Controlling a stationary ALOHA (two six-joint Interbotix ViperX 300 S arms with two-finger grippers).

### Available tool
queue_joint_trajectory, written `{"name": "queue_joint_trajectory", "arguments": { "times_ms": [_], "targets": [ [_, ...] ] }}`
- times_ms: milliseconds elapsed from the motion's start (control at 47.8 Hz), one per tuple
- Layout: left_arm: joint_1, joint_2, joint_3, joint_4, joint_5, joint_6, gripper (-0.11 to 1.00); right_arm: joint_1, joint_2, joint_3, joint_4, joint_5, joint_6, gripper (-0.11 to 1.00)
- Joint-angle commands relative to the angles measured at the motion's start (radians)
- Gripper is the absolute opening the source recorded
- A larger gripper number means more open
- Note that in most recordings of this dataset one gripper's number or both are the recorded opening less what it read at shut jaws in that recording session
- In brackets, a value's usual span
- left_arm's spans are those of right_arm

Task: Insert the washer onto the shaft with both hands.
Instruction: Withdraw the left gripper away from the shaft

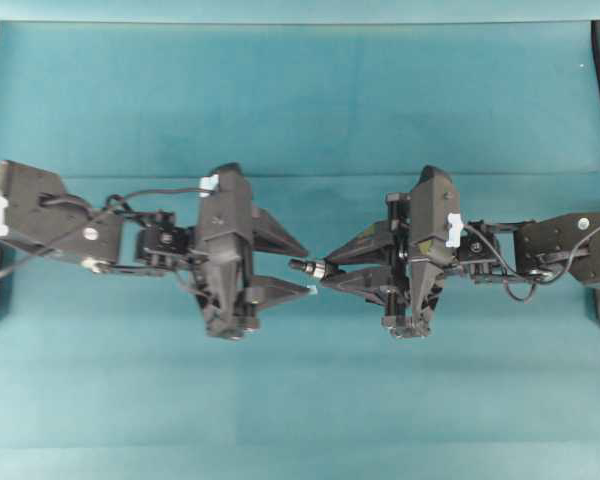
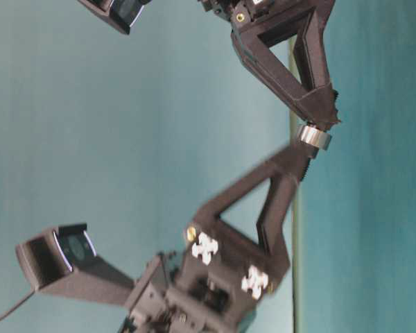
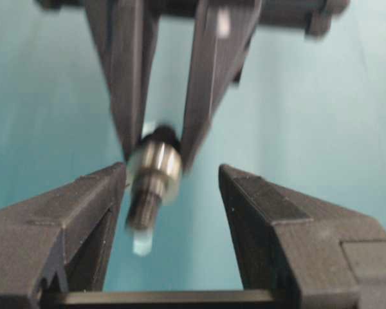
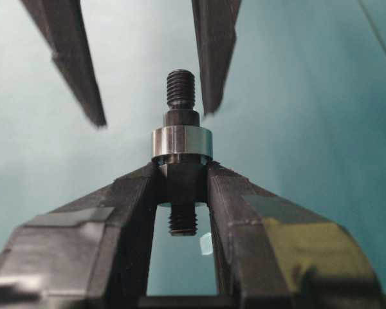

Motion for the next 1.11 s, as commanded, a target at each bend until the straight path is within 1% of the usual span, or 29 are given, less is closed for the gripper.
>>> {"name": "queue_joint_trajectory", "arguments": {
  "times_ms": [0,272,440,1089],
  "targets": [
    [0.003,-0.051,0.006,0.002,0.021,0.0,0.64,0.002,-0.014,-0.008,0.002,-0.006,0.003,0.0],
    [0.002,-0.127,0.055,0.002,0.057,0.002,0.64,0.003,-0.014,-0.006,0.002,-0.006,0.003,0.0],
    [0.0,-0.143,0.08,0.002,0.077,0.002,0.64,0.003,-0.015,-0.005,0.002,0.002,0.003,0.0],
    [0.0,-0.15,0.091,0.002,0.086,0.002,0.64,0.002,-0.017,-0.003,0.002,0.003,0.003,0.0]
  ]
}}
